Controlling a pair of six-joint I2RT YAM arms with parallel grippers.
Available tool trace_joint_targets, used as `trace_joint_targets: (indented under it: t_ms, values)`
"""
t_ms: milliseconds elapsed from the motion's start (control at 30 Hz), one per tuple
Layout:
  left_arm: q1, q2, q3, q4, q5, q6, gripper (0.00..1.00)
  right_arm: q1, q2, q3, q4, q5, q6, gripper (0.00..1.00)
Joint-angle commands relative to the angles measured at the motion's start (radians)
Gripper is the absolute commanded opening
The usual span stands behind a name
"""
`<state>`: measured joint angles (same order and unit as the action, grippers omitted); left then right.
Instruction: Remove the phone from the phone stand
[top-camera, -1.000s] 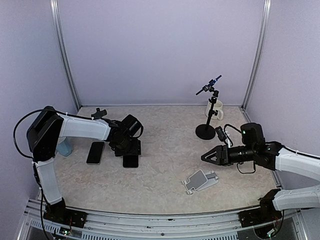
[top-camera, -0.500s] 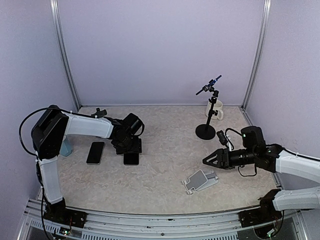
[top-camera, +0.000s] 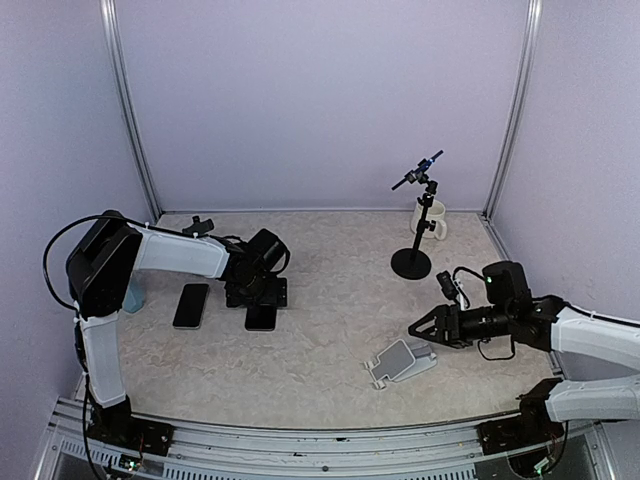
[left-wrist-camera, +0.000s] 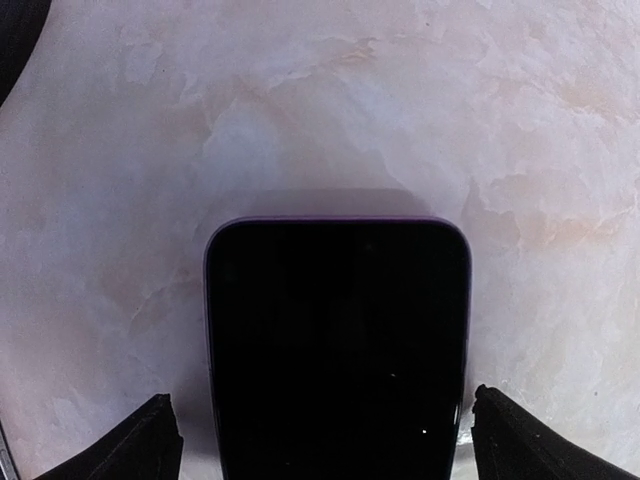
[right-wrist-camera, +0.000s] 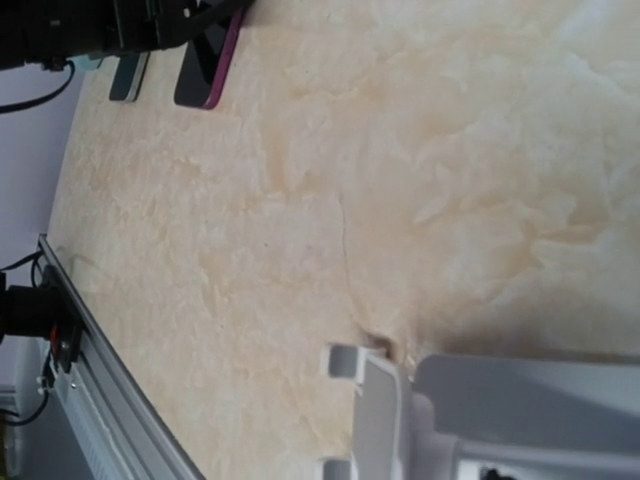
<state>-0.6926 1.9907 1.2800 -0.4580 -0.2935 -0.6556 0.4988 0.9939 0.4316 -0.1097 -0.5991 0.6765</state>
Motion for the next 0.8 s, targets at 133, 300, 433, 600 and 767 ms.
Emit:
trace_joint_targets:
  t_ms: [133, 300, 433, 600, 767]
  values:
    - [-0.061, -0.101, 0.007, 0.061, -0.064, 0.100, 0.99, 0.000, -0.047, -0.100, 0.108, -0.010, 0.095, 0.64]
    - [-0.114, -0.209, -0.039, 0.143, -0.097, 0.188, 0.99, 0.028, -0.032, -0.096, 0.140, -0.002, 0.110, 0.57]
    - [-0.160, -0.290, -0.104, 0.228, -0.121, 0.253, 0.99, 0.044, 0.012, -0.101, 0.174, -0.007, 0.122, 0.53]
    - [-0.227, -0.391, -0.221, 0.388, -0.131, 0.321, 0.99, 0.073, 0.053, -0.087, 0.191, 0.013, 0.127, 0.49]
    - [-0.286, -0.447, -0.295, 0.484, -0.142, 0.358, 0.99, 0.096, 0.096, -0.089, 0.202, 0.029, 0.133, 0.45]
